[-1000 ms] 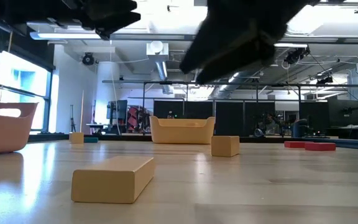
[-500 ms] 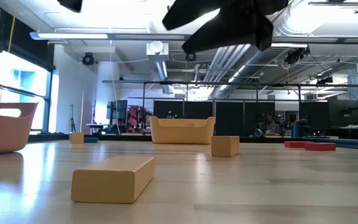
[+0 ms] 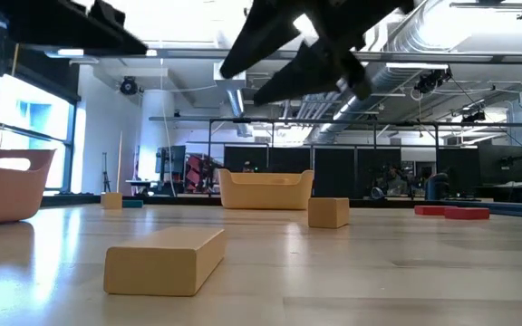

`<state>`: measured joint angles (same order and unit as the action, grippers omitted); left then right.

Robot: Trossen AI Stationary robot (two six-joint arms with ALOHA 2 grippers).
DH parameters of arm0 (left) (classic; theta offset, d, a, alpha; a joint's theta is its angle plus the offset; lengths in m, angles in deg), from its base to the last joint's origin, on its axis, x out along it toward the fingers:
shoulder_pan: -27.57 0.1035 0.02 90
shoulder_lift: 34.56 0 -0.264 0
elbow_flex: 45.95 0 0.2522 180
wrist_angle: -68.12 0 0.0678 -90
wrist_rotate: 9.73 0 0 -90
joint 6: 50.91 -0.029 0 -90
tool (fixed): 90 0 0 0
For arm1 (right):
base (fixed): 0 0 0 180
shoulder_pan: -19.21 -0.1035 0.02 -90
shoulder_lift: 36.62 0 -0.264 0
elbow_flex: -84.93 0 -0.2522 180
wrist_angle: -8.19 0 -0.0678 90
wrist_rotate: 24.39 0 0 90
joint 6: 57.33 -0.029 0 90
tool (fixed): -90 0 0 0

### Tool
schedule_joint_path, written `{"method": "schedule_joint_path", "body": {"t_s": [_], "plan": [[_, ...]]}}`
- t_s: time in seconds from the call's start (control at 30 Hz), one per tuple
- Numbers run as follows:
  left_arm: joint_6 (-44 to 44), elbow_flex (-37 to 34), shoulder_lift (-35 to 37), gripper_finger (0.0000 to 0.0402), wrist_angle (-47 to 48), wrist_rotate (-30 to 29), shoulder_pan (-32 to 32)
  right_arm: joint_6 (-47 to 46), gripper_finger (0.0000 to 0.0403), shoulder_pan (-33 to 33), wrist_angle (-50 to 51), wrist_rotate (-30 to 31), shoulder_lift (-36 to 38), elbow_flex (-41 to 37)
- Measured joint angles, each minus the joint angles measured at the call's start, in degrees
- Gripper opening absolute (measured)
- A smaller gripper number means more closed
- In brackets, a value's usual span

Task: Sort blocks by size
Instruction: Put the thin yellow block into the green bin

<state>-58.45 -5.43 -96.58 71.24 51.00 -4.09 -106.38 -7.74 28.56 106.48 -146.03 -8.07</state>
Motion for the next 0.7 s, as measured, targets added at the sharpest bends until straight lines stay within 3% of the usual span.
{"method": "schedule_joint_path", "body": {"t_s": [0.17, 0.43, 0.57, 0.7], "plan": [[3.26, -0.76, 0.00, 0.0174, -0.49, 3.92, 2.75, 2.20, 0.0216, 2.17, 0.26, -4.54, 0.05, 0.00], [2.74, -0.76, 0.00, 0.0174, -4.49, 4.00, 6.10, 9.16, 0.0216, 3.88, 6.36, -5.85, 0.88, 0.00], [-0.45, -0.76, 0.00, 0.0174, -4.62, 1.00, 7.95, 9.76, 0.0216, 6.48, 16.23, -10.59, 0.91, 0.00], [-1.07, -0.76, 0.00, 0.0174, -4.81, -3.80, 10.96, 12.72, 0.0216, 9.11, 19.66, -9.17, 0.70, 0.00]]}}
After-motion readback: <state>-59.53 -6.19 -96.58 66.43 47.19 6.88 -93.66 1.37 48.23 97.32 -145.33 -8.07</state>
